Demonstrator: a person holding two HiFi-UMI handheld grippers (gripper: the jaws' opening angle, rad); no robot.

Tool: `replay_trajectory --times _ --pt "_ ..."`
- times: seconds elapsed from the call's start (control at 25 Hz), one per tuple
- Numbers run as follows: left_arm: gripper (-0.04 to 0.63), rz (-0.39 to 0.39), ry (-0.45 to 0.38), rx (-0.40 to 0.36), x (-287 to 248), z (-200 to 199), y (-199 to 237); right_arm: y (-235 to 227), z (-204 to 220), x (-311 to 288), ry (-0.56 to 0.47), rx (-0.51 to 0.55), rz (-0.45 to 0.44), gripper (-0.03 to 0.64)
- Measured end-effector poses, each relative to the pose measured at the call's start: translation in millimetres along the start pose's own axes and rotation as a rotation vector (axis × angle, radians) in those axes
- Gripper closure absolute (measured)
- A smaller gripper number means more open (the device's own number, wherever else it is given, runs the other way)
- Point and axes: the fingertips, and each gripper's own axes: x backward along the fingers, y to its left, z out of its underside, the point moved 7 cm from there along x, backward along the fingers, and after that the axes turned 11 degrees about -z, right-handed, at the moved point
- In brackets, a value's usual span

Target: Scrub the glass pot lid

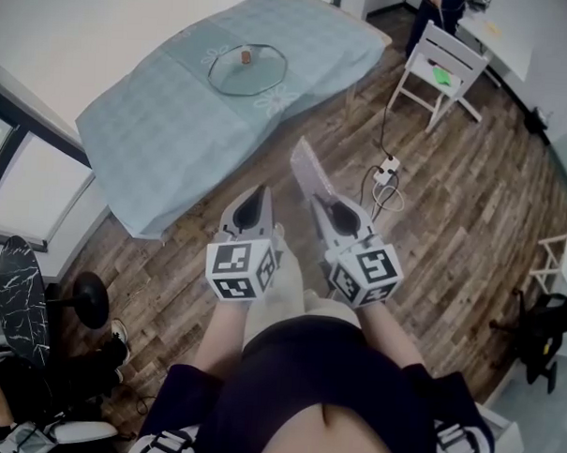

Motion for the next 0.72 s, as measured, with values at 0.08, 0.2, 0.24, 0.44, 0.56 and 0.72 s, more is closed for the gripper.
replay_trajectory --times 0.08,0.2,0.24,0.44,0.56,0.72 --pt "0.594 -0.004 0.000 0.002 -11 -2 1 -7 -3 -7 -0.002 -0.005 -0.014 0.543" --pt "0.594 -0.001 -0.001 0.008 -28 -6 4 -17 -7 -18 -0.009 0.000 -0.026 0.543" --pt "0.594 0.000 -0.002 0.010 -34 -7 5 -21 -8 -22 -0.010 0.003 -0.025 0.543" --pt "0.594 0.003 -0.005 0.007 -71 -17 13 -45 -16 -52 -0.008 0.015 -0.022 0.543" --pt "0.594 0.001 0.001 0.003 -96 -23 22 -61 -23 -75 -0.009 0.016 -0.024 0.543" --pt "0.594 -0.006 0.006 0.010 -132 -32 38 -81 -30 -108 -0.011 0.010 -0.031 0.543"
